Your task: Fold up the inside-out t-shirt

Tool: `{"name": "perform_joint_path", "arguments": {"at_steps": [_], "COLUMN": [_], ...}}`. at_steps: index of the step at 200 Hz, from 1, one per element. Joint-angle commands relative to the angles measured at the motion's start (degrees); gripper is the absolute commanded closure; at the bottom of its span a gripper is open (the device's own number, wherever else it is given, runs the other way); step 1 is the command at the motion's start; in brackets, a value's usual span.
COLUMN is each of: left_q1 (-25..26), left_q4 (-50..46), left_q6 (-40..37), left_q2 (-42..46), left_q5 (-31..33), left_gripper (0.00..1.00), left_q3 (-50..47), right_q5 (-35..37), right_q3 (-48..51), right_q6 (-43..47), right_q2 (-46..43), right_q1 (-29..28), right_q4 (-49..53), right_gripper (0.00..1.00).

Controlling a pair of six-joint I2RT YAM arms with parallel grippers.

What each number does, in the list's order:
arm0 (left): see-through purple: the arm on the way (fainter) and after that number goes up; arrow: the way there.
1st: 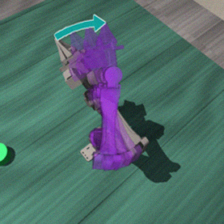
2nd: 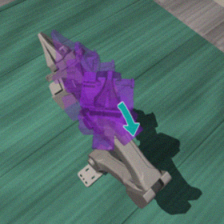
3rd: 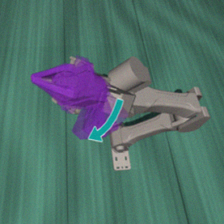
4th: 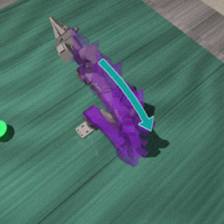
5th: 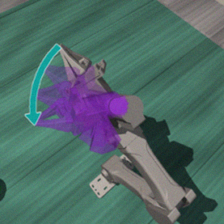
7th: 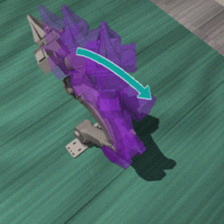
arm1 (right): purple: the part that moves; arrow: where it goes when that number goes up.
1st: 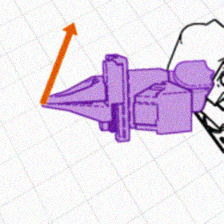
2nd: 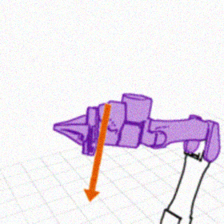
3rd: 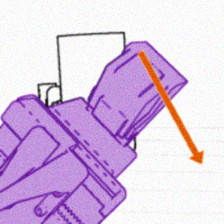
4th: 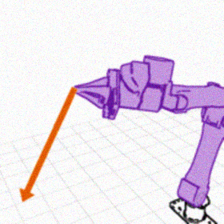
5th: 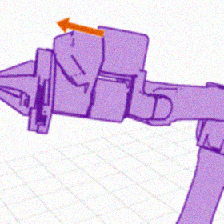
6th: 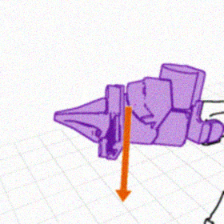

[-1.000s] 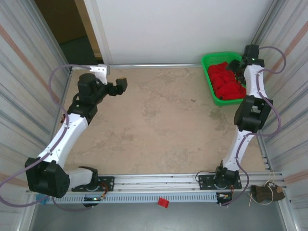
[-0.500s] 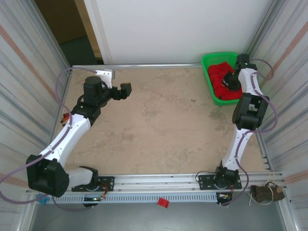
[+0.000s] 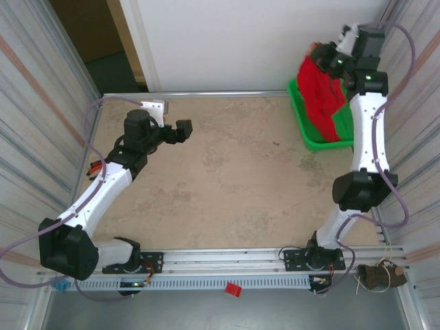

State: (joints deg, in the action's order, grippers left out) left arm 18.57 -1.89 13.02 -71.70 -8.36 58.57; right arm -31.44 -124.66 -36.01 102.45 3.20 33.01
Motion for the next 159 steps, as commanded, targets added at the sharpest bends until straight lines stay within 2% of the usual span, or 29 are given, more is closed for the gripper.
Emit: {"name": "perform_joint_path", "arguments": {"at_steps": [1, 23, 48, 65, 89, 98, 114, 121, 139, 159], "left_q1": [0.6, 0.7, 0.7, 0.7, 0.7, 0.8, 0.7, 0.7, 0.6, 0.4], "left_q4": [0.9, 1.3, 2.6, 3.1, 2.7, 2.3, 0.8, -0.1, -3.1, -7.6], "left_q6": [2.0, 2.3, 2.8, 2.8, 2.3, 2.2, 1.3, 0.9, -0.3, 0.0], "left_q2": [0.0, 1.0, 2.6, 3.4, 4.4, 4.8, 5.2, 5.3, 5.0, 4.7], "left_q5": [0.5, 0.7, 1.0, 1.5, 3.1, 4.1, 6.2, 7.2, 9.3, 11.6], "left_gripper": [0.01, 0.01, 0.01, 0.01, 0.01, 0.01, 0.01, 0.01, 0.01, 0.01], "left_q3": [-0.4, -0.7, -2.3, -3.7, -5.5, -6.0, -6.7, -6.7, -6.4, -5.8], "right_q5": [-7.9, -7.6, -5.6, -4.7, -4.4, -3.1, 0.5, 5.6, 17.9, 21.3], "right_q3": [-4.9, -7.3, -6.4, -1.0, 13.8, 21.0, 30.3, 32.9, 41.0, 49.2], "right_q6": [-1.1, -1.6, -2.4, -2.9, -7.3, -8.0, -5.4, -2.6, 2.4, 4.3], "right_q2": [-5.0, -6.6, -6.6, -6.9, -8.3, -9.0, -8.6, -8.2, -8.8, -11.0], "right_q1": [-8.2, -15.4, -19.4, -20.9, -22.2, -22.3, -22.1, -21.8, -21.3, -21.9], "right_q4": [-4.6, -6.5, -6.6, -8.6, -17.1, -19.2, -19.4, -15.6, -11.1, -12.6], "right_gripper": [1.0, 1.0, 1.0, 1.0, 1.0, 0.87, 0.49, 0.38, 0.31, 0.31]}}
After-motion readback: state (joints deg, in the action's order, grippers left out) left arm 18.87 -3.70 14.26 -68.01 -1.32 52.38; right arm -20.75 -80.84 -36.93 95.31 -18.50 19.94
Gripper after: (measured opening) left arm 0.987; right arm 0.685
